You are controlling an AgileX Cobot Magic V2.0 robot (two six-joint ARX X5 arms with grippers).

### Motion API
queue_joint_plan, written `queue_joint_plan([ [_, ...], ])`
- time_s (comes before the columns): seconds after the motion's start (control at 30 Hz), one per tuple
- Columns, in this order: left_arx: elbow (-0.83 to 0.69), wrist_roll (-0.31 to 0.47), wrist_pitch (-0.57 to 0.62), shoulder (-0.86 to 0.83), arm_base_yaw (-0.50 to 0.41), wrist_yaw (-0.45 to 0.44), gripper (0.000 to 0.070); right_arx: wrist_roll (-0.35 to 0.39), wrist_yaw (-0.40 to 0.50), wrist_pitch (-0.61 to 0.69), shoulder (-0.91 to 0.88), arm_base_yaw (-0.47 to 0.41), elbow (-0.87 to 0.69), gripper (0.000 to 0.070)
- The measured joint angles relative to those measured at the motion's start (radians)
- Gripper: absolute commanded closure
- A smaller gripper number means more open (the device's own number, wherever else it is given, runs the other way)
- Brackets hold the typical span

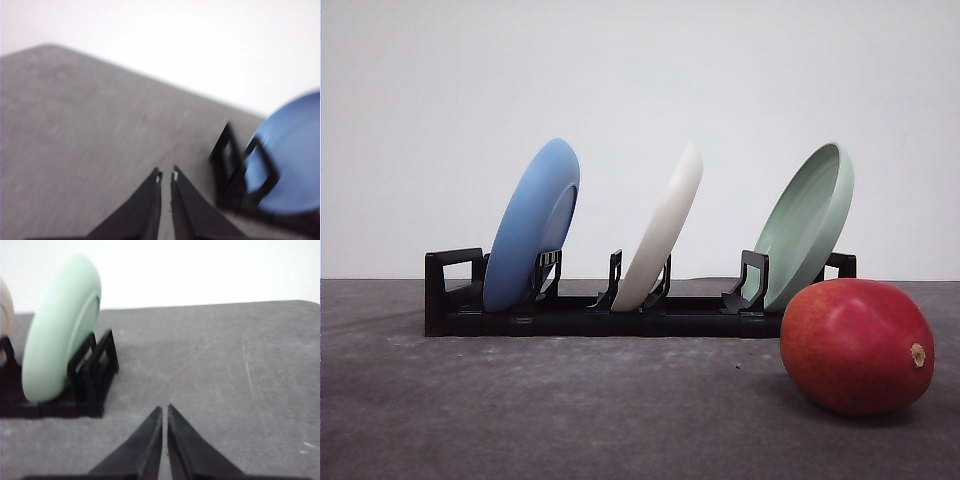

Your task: Place pomegranate in white plate

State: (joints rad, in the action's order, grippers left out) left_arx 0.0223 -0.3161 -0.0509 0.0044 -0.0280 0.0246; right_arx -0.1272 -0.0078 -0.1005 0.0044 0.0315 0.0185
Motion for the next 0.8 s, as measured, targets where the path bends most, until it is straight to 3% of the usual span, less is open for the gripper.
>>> queue_joint_plan([
  [0.17,0.042,-0.011,0.154,0.0,0.0,0.0,0.0689,-0.068,0.0,-0.007,0.0,0.0,0.072,0.0691],
  [0.3,0.152,0.034,0.114,0.001,0.0,0.0,0.0689,-0.112,0.0,-0.033,0.0,0.0,0.177,0.0691],
  [0.6,0.495,0.062,-0.373,0.145,0.0,0.002,0.0689,-0.14,-0.002,-0.363,0.081,0.0,0.462,0.0691],
  [0.8,0.657,0.115,-0.615,0.285,0.0,-0.057,0.0689,-0.122,-0.071,-0.517,0.21,0.0,0.573,0.0691],
])
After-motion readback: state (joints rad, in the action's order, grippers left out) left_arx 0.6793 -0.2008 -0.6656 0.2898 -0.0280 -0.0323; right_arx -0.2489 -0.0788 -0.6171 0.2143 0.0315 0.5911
